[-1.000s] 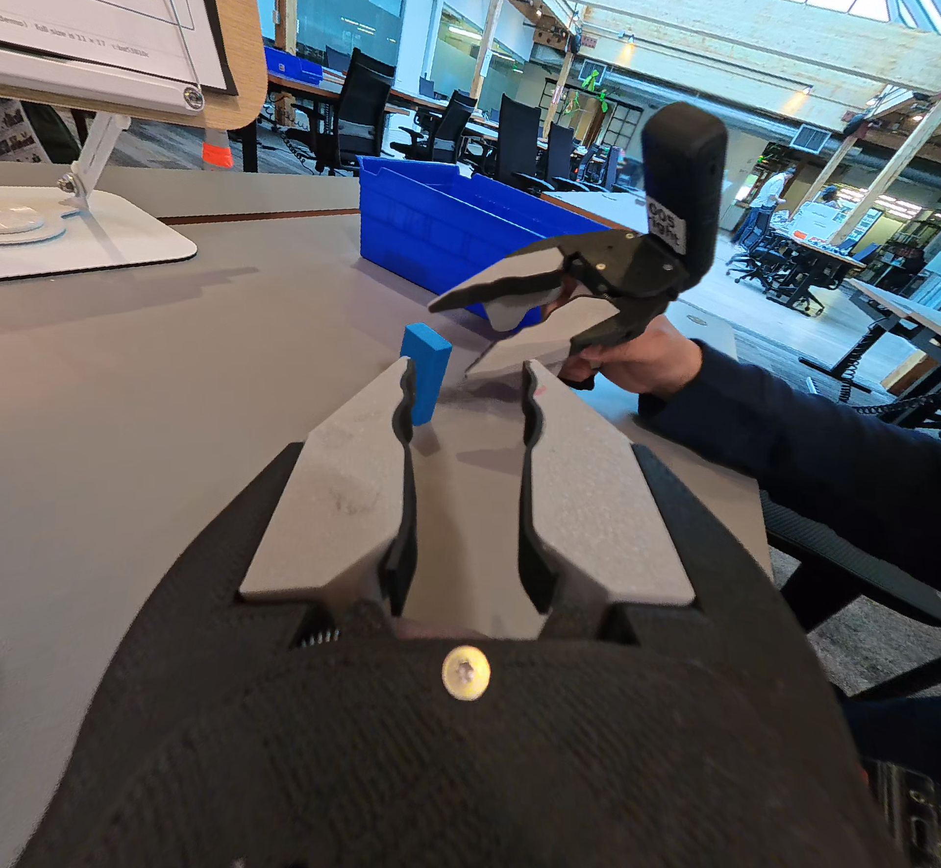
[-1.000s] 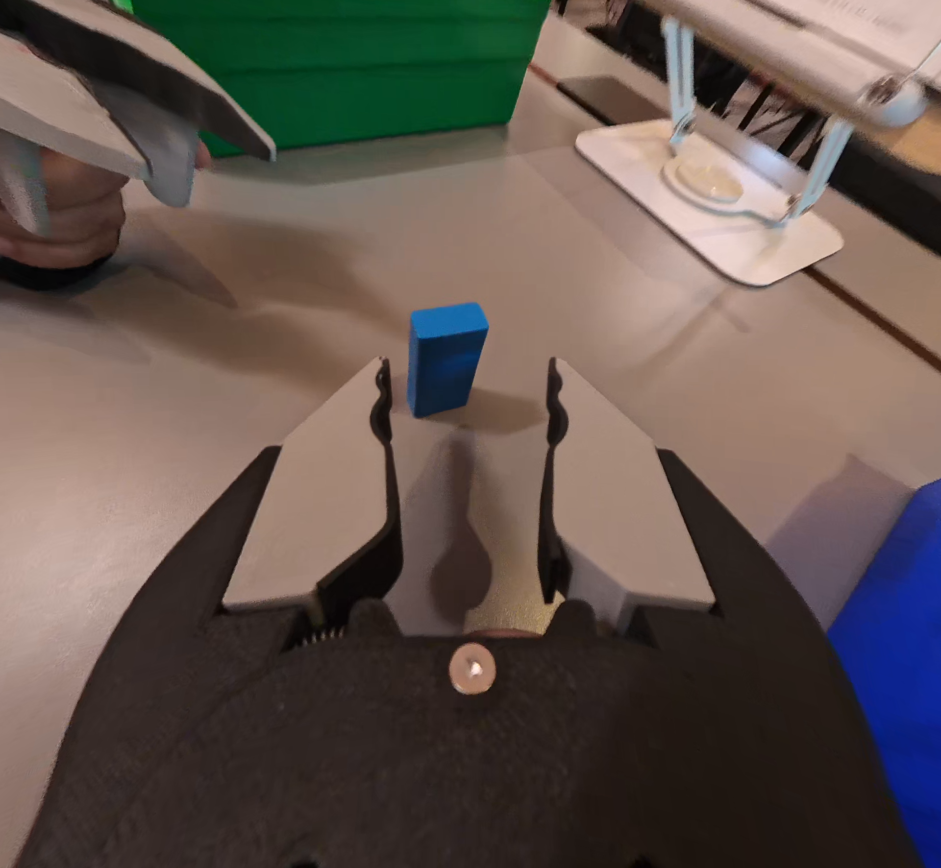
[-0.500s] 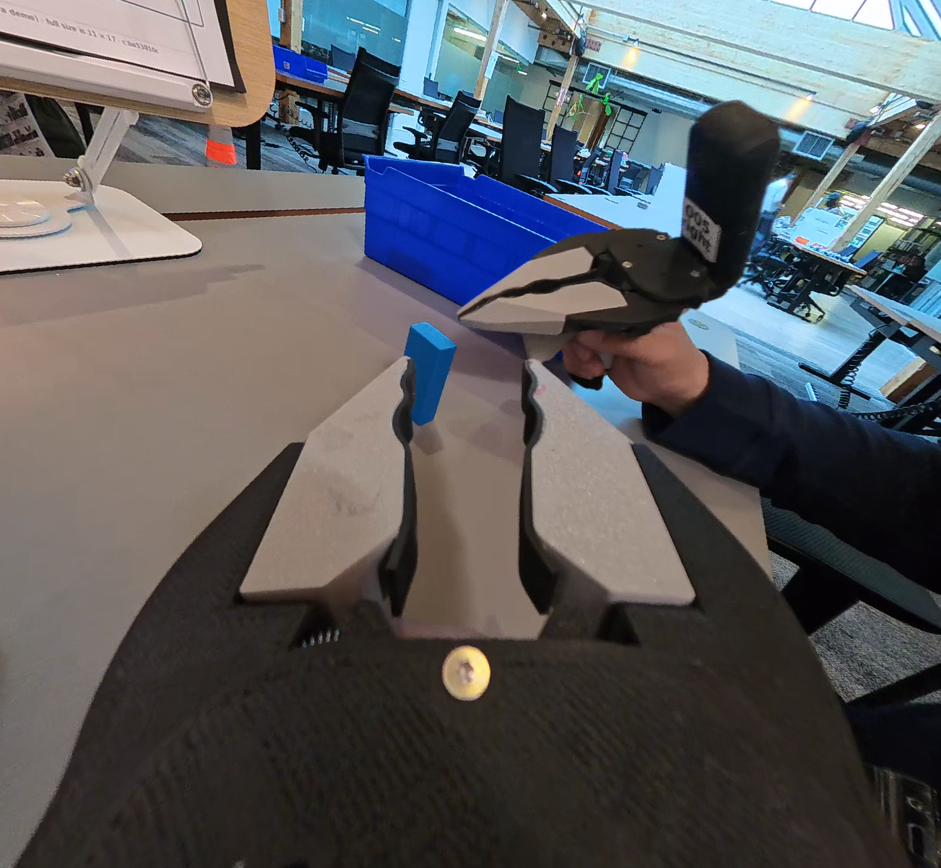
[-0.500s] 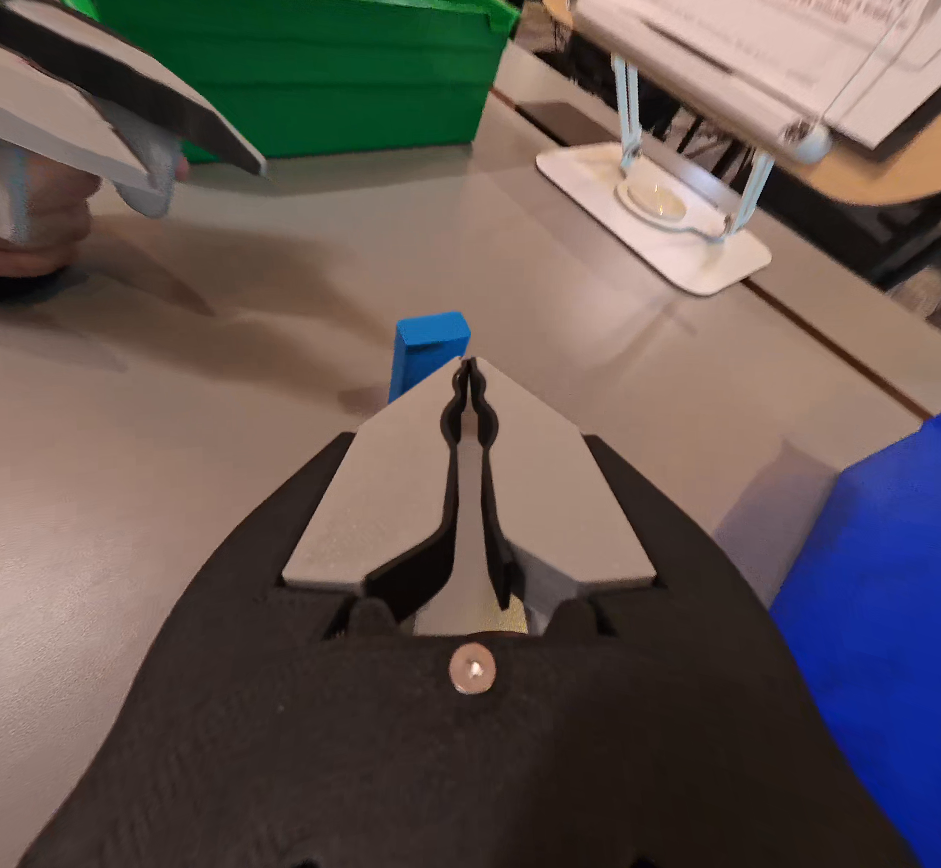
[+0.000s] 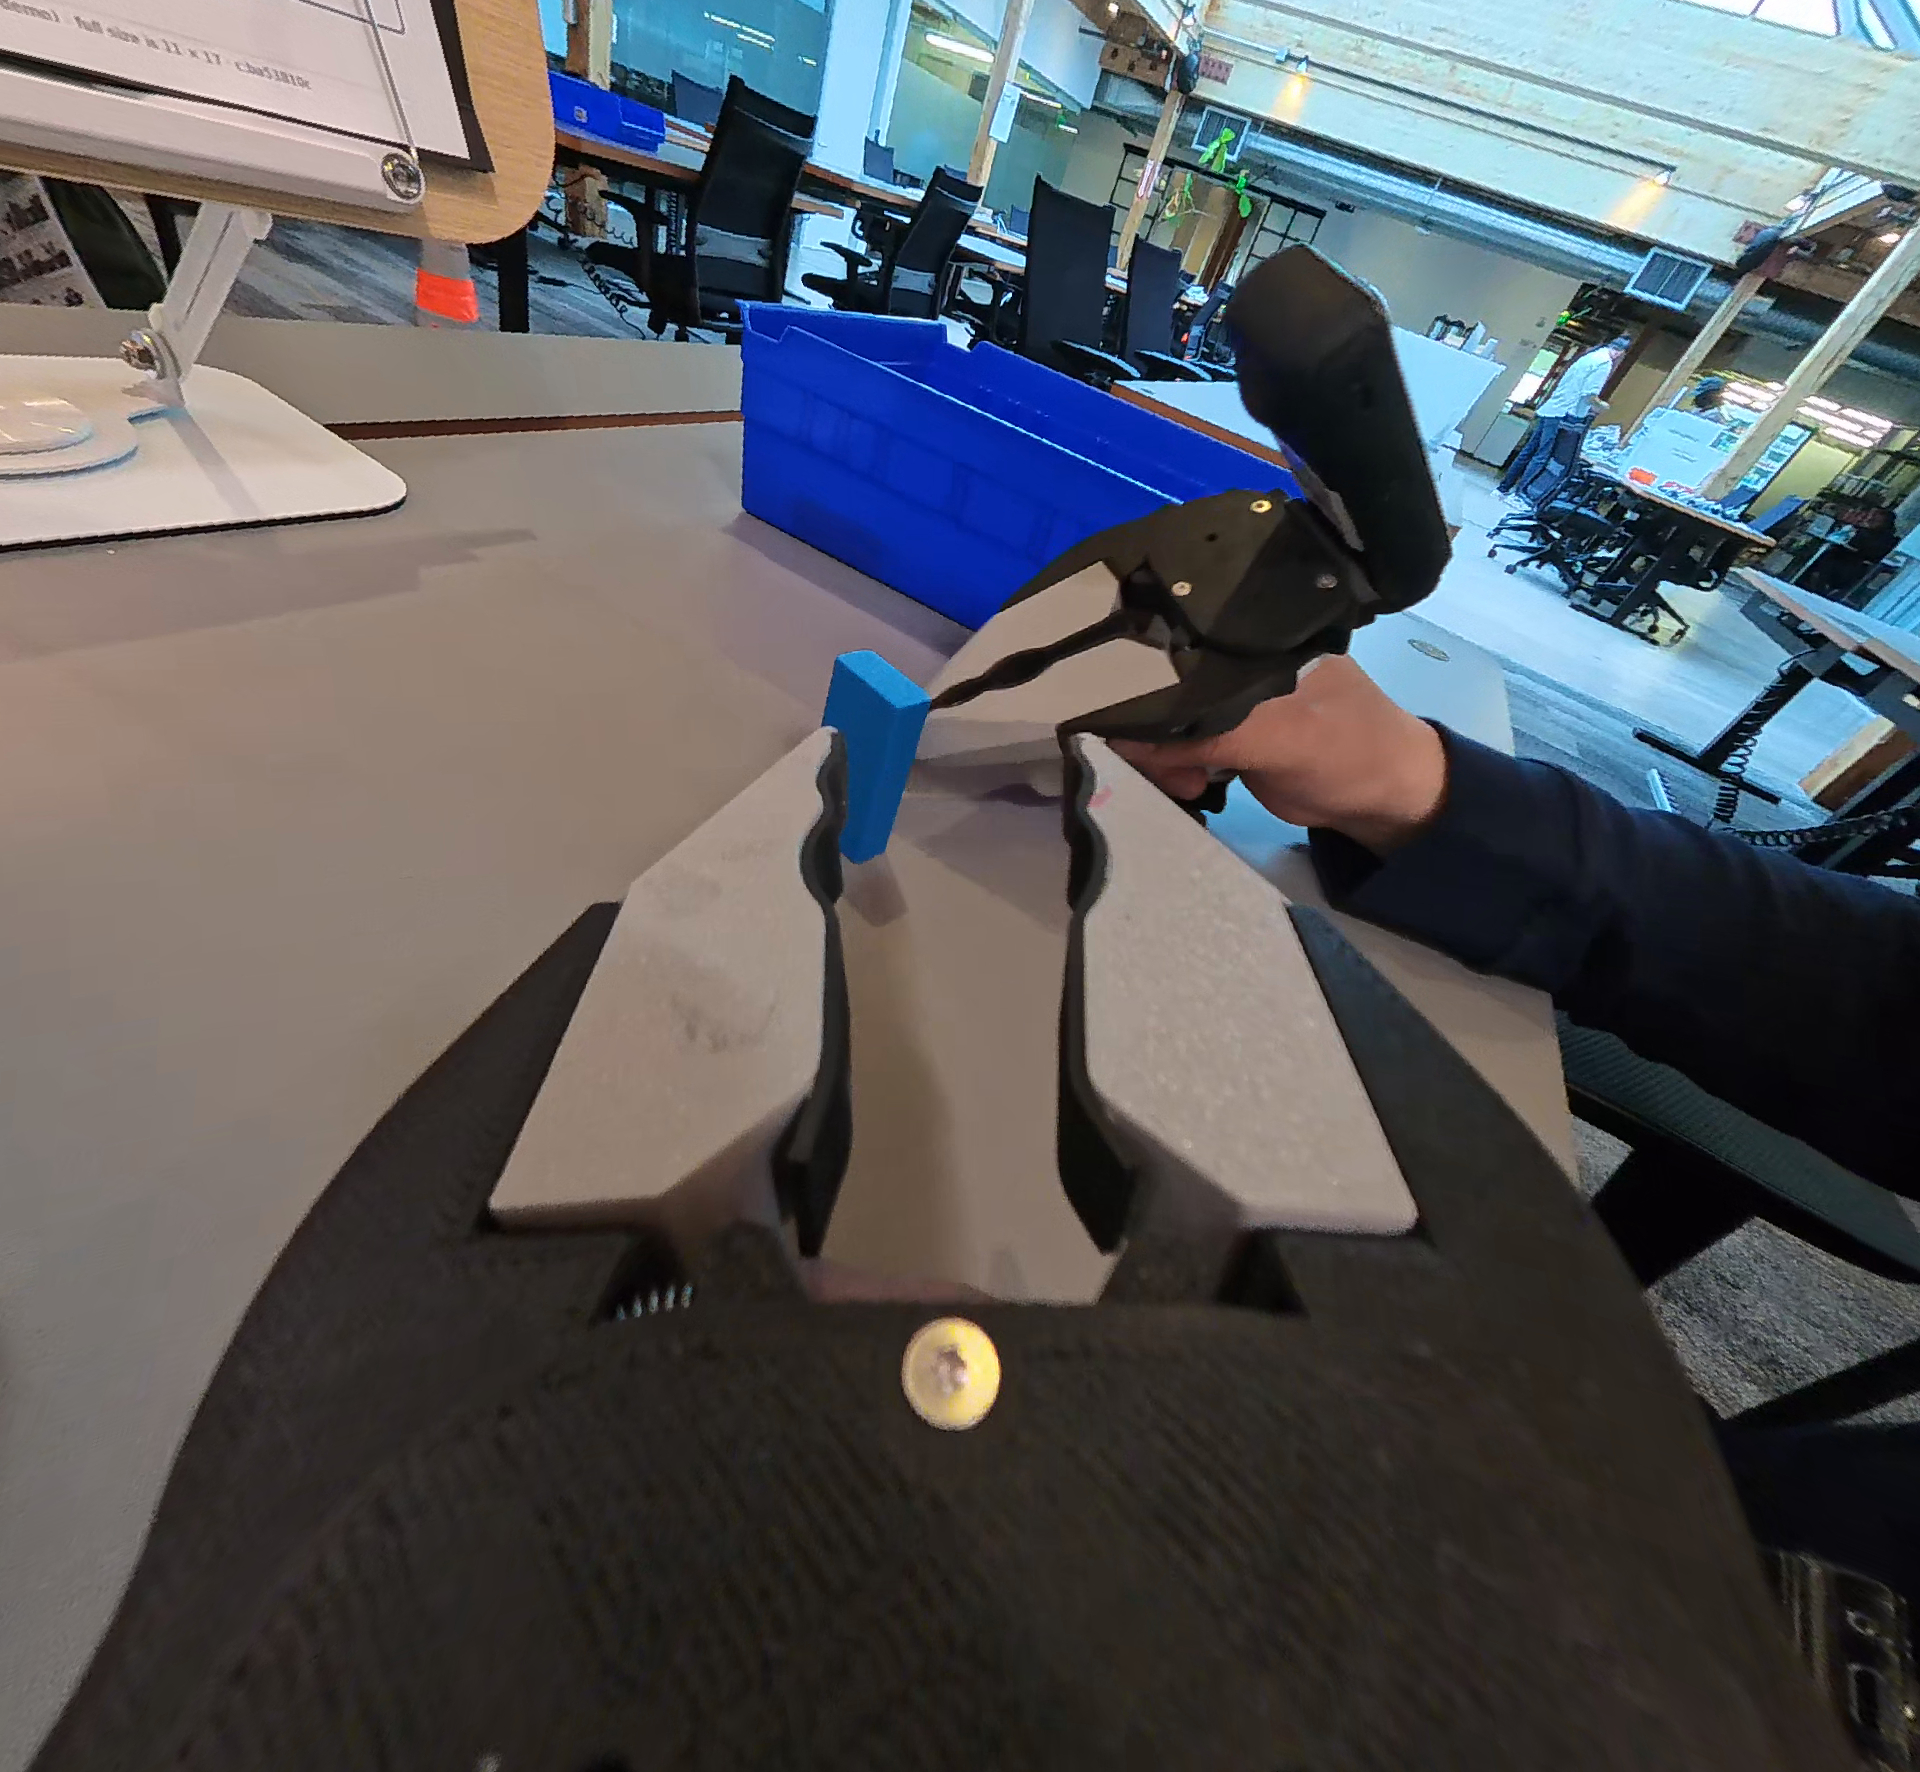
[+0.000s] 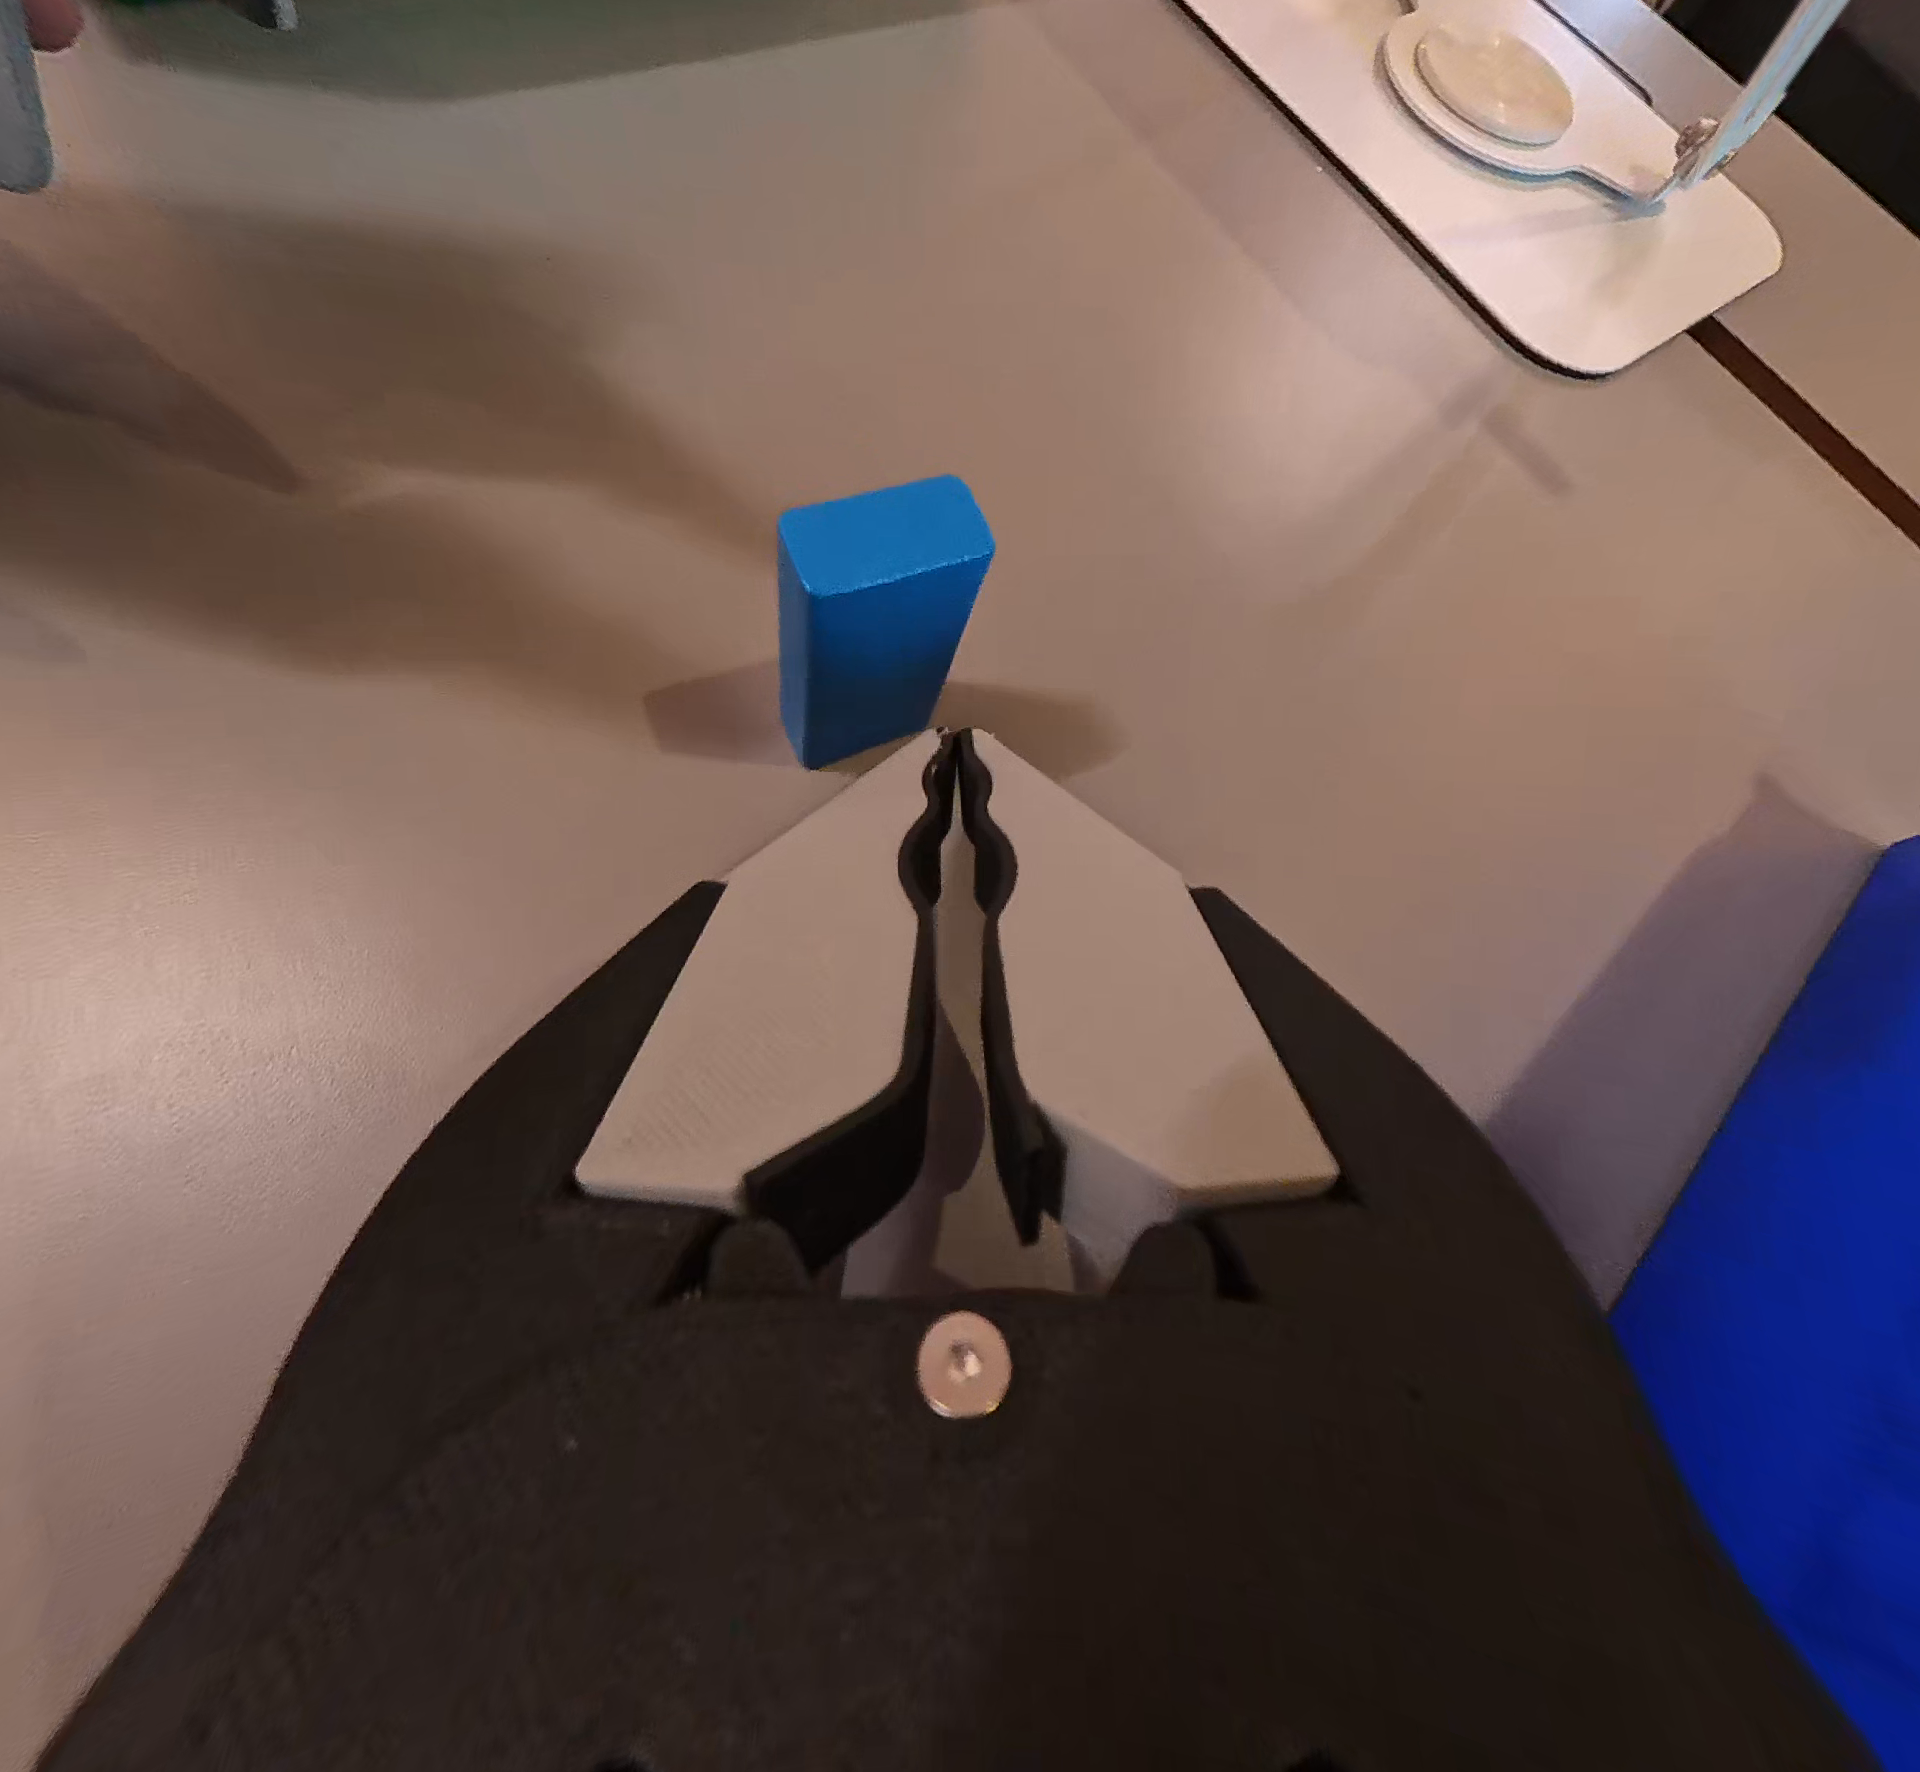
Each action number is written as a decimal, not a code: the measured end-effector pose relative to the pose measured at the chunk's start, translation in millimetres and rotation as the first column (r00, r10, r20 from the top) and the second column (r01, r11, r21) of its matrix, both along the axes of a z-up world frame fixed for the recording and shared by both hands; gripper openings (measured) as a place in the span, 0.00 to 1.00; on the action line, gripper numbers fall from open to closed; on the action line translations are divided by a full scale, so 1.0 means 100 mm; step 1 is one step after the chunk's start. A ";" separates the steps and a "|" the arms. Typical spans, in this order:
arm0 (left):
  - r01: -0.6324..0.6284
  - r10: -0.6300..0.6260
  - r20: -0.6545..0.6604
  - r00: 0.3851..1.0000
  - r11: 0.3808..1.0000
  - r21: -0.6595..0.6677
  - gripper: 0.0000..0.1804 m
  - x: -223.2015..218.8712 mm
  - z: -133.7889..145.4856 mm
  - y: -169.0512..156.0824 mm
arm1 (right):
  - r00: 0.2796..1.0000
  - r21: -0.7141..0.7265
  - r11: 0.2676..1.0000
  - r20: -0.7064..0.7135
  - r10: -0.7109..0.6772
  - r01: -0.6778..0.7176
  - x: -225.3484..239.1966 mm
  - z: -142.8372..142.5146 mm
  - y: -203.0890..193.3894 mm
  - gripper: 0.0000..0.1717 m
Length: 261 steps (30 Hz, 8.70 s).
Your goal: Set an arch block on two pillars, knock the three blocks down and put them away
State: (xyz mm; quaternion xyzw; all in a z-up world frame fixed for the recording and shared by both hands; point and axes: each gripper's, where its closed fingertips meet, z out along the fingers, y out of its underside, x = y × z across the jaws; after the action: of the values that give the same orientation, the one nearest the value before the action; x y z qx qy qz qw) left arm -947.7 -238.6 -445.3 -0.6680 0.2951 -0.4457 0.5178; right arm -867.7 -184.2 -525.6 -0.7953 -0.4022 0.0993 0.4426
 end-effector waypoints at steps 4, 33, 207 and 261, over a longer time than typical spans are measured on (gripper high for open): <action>-0.003 0.003 0.005 1.000 1.000 -0.001 0.22 -0.01 0.00 0.00 | 1.000 0.006 1.000 0.022 0.001 -0.001 -0.05 -0.02 0.06 0.00; -0.006 0.006 0.002 1.000 1.000 -0.001 0.22 -0.01 0.00 0.01 | 0.999 0.023 1.000 -0.039 -0.005 0.006 -0.05 0.06 0.16 0.02; 0.410 -0.364 -0.195 0.911 0.849 0.334 0.18 0.48 0.17 -0.49 | 0.596 0.266 0.833 -0.597 0.537 -0.485 -0.56 1.24 -1.02 0.17; 0.307 -0.266 -0.224 0.938 0.936 0.173 0.30 0.35 -0.12 0.25 | 0.596 0.311 0.898 -0.672 0.439 -0.311 -0.14 1.51 -0.73 0.17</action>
State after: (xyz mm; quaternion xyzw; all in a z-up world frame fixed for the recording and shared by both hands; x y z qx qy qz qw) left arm -912.6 -213.9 -456.9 -0.6014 0.4839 -0.4152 0.4814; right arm -882.1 -256.8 -374.8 -0.5478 -0.3575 0.4648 0.5967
